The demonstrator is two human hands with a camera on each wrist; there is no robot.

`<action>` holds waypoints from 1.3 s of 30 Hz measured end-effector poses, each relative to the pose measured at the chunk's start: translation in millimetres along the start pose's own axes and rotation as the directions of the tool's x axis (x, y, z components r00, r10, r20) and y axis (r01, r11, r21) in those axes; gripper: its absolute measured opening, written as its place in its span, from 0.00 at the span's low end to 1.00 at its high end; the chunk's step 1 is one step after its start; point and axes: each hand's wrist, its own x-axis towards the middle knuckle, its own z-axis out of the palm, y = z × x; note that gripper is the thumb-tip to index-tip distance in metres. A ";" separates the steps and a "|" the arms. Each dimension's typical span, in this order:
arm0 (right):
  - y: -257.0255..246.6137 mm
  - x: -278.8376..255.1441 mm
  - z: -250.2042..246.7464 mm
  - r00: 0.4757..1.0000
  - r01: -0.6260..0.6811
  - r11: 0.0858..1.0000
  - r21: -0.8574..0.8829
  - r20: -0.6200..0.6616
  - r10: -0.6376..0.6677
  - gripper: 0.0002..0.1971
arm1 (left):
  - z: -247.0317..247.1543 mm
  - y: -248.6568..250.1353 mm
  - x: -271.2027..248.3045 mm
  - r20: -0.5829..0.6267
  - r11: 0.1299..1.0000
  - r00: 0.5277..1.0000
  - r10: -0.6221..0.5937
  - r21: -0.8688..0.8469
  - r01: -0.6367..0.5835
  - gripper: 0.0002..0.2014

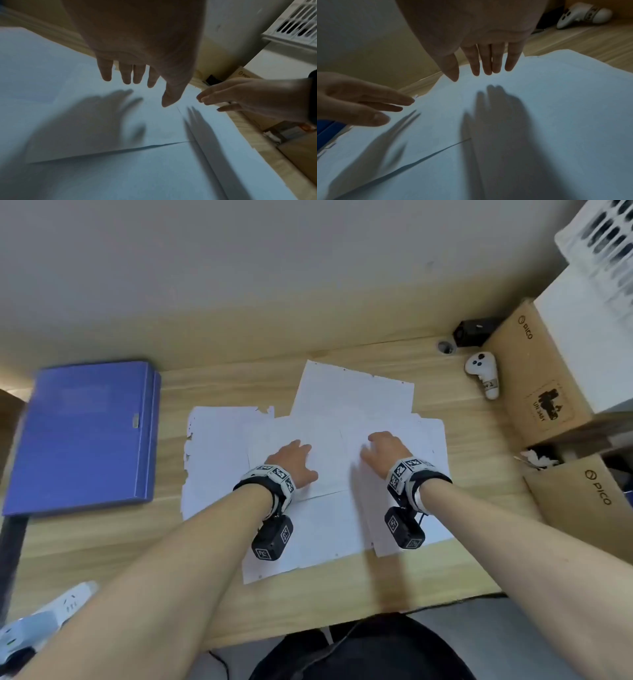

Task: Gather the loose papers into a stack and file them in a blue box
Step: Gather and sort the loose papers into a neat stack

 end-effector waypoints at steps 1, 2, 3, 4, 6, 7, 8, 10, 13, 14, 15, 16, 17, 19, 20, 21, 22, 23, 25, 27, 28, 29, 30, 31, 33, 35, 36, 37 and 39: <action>3.5 4.3 -4.0 1.000 -0.021 1.000 -0.009 -0.003 0.021 0.16 | -0.6 3.0 5.2 0.022 0.999 1.000 -0.005 0.033 0.004 0.32; 8.5 11.0 -7.5 0.999 -0.047 0.999 -0.003 -0.007 0.047 0.17 | -0.1 4.0 12.5 0.012 0.998 1.000 -0.009 0.059 0.008 0.28; 12.2 16.0 -10.4 0.998 -0.065 0.998 -0.001 0.010 0.065 0.19 | 0.8 4.8 16.9 0.017 0.996 1.000 -0.014 0.092 0.012 0.24; 16.2 20.8 -12.6 0.997 -0.079 0.997 0.003 0.021 0.079 0.21 | 1.7 5.8 20.9 0.012 0.991 1.000 -0.016 0.135 0.014 0.20; 22.7 31.3 -14.3 0.996 -0.079 0.997 -0.018 0.031 0.080 0.20 | 1.6 9.0 29.5 -0.007 0.982 0.999 -0.041 0.184 0.042 0.16; 25.8 34.8 -12.6 0.997 -0.077 0.997 -0.026 0.030 0.078 0.20 | 2.0 9.9 33.0 -0.018 0.980 0.999 -0.040 0.195 0.043 0.16; 28.2 37.1 -10.0 0.997 -0.076 0.997 -0.033 0.021 0.077 0.20 | 1.9 10.5 35.4 -0.030 0.979 0.999 -0.038 0.200 0.044 0.17; 30.4 38.9 -3.7 0.994 -0.111 0.993 -0.031 0.001 0.111 0.21 | 2.0 10.6 41.6 -0.022 0.982 0.999 -0.047 0.182 0.050 0.21; 29.5 41.2 1.5 0.993 -0.112 0.992 -0.051 -0.037 0.110 0.24 | -5.5 7.9 50.6 0.003 0.989 0.998 -0.064 0.132 0.063 0.22; 29.1 42.1 1.1 0.994 -0.102 0.994 -0.046 -0.038 0.100 0.25 | -8.1 5.8 52.8 -0.012 0.990 0.997 -0.073 0.119 0.074 0.21; 28.7 41.8 0.7 0.995 -0.094 0.995 -0.025 -0.031 0.093 0.25 | -10.1 2.8 53.8 -0.052 0.989 0.995 -0.080 0.121 0.086 0.21; 28.6 40.5 0.3 0.996 -0.088 0.996 0.011 -0.022 0.088 0.24 | -12.6 -0.3 54.7 -0.119 0.983 0.989 -0.083 0.153 0.101 0.21; 29.6 38.5 0.7 0.996 -0.082 0.995 0.058 -0.017 0.083 0.23 | -14.6 -4.6 56.4 -0.189 0.972 0.979 -0.077 0.204 0.116 0.23; 30.8 32.4 4.3 0.996 -0.070 0.986 0.149 -0.036 0.076 0.16 | -18.2 -14.7 61.5 -0.265 0.952 0.960 -0.093 0.260 0.164 0.34; 30.2 29.7 6.3 0.997 -0.066 0.984 0.165 -0.035 0.073 0.14 | -21.0 -20.1 64.8 -0.255 0.948 0.959 -0.122 0.255 0.189 0.40; 29.1 25.6 9.7 0.997 -0.073 0.986 0.152 -0.002 0.074 0.16 | -22.1 -25.2 68.1 -0.243 0.945 0.958 -0.152 0.248 0.213 0.45; 27.1 21.7 13.9 0.996 -0.084 0.990 0.112 0.044 0.079 0.21 | -22.8 -28.5 71.4 -0.232 0.941 0.956 -0.179 0.242 0.235 0.47; 24.2 18.1 18.4 0.993 -0.096 0.994 0.048 0.077 0.092 0.26 | -22.8 -30.9 74.2 -0.226 0.938 0.954 -0.196 0.239 0.250 0.48; 17.2 13.3 27.2 0.991 -0.109 0.989 -0.101 0.066 0.116 0.35 | -22.0 -33.3 78.2 -0.222 0.940 0.955 -0.196 0.233 0.248 0.48; 10.2 12.1 33.2 0.992 -0.107 0.974 -0.201 0.041 0.117 0.39 | -19.7 -36.1 81.4 -0.235 0.942 0.954 -0.186 0.232 0.241 0.46; 7.9 12.7 35.2 0.993 -0.108 0.970 -0.218 0.028 0.117 0.38 | -19.2 -37.4 82.3 -0.244 0.942 0.953 -0.178 0.239 0.237 0.44; 5.8 12.6 36.3 0.992 -0.115 0.969 -0.217 0.018 0.122 0.36 | -18.9 -38.7 82.3 -0.251 0.941 0.953 -0.170 0.248 0.233 0.42; 3.4 12.5 36.5 0.992 -0.123 0.970 -0.210 0.007 0.128 0.34 | -19.0 -39.8 82.1 -0.251 0.940 0.954 -0.163 0.253 0.228 0.41; 1.4 11.9 36.6 0.991 -0.132 0.970 -0.206 -0.004 0.134 0.32 | -18.3 -41.0 82.2 -0.245 0.942 0.956 -0.159 0.254 0.221 0.40; -2.4 11.0 35.7 0.989 -0.149 0.969 -0.198 -0.015 0.149 0.29 | -17.5 -41.6 81.3 -0.214 0.946 0.965 -0.153 0.250 0.206 0.38; -5.7 11.1 34.5 0.987 -0.156 0.966 -0.205 -0.006 0.158 0.28 | -18.4 -40.4 79.0 -0.177 0.955 0.973 -0.149 0.230 0.188 0.36; -7.1 12.0 34.4 0.986 -0.163 0.964 -0.211 0.004 0.167 0.28 | -18.8 -39.9 77.5 -0.162 0.961 0.976 -0.147 0.209 0.180 0.35; -8.0 12.7 34.7 0.984 -0.170 0.962 -0.213 0.013 0.177 0.28 | -19.0 -39.1 75.3 -0.150 0.969 0.978 -0.146 0.178 0.172 0.33; -8.8 14.4 36.4 0.985 -0.166 0.961 -0.223 0.014 0.174 0.26 | -19.8 -38.5 69.5 -0.130 0.982 0.978 -0.161 0.077 0.171 0.27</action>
